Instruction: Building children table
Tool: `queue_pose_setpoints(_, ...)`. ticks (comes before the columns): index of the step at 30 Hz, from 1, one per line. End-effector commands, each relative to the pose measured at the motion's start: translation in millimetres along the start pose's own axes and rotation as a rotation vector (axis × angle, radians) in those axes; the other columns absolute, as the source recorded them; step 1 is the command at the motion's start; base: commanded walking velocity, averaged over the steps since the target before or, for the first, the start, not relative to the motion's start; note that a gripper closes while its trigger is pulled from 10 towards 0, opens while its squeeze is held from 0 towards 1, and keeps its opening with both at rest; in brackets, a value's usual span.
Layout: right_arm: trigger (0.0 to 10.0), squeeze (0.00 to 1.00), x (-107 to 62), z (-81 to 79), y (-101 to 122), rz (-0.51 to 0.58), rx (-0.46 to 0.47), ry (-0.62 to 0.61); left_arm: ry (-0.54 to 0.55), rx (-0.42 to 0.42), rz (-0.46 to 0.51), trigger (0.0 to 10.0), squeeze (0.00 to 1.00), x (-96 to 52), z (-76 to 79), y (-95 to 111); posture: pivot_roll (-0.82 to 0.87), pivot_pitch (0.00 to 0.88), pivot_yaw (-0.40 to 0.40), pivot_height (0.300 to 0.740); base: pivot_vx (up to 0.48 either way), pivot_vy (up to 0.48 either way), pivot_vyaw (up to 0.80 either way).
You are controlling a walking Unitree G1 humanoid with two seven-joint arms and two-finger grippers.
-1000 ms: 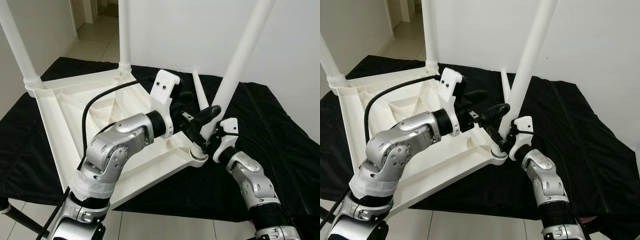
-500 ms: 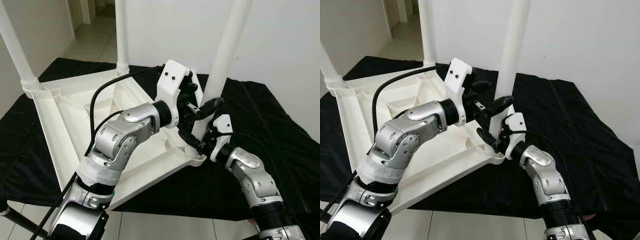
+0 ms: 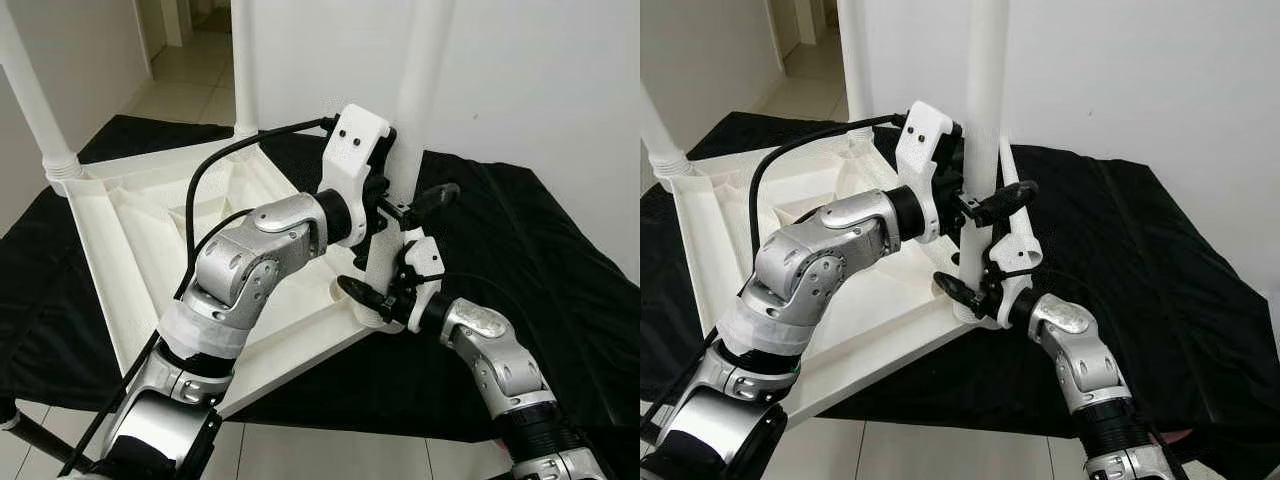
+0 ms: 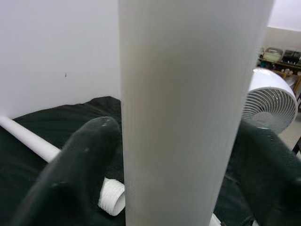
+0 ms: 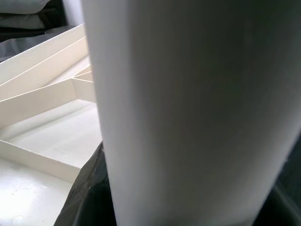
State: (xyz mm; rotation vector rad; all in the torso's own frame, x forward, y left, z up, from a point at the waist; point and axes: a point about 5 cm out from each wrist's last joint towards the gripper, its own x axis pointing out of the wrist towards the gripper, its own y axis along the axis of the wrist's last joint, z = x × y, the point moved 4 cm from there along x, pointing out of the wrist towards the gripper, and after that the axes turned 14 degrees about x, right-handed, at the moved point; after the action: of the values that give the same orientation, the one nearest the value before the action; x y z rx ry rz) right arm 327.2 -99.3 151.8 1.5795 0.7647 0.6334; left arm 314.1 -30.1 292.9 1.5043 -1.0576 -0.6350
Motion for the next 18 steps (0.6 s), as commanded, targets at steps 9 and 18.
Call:
queue_pose_setpoints(9, 10.0, 0.00, 4.8, 2.4, 2.3, 0.000, -0.011, 0.007, -0.104, 0.038, -0.009, 0.0, 0.00, -1.1, 8.7, 2.5, 0.02, 0.000, -0.091, 0.740, 0.000, 0.000, 0.00)
queue_pose_setpoints(18, 10.0, 0.00, 11.0, 8.6, 3.6, 0.017, 0.035, -0.041, -0.070, 0.047, -0.063, 10.0, 0.00, 2.8, 2.6, 1.2, 0.02, 0.000, -0.090, 0.740, 0.000, 0.000, 0.00)
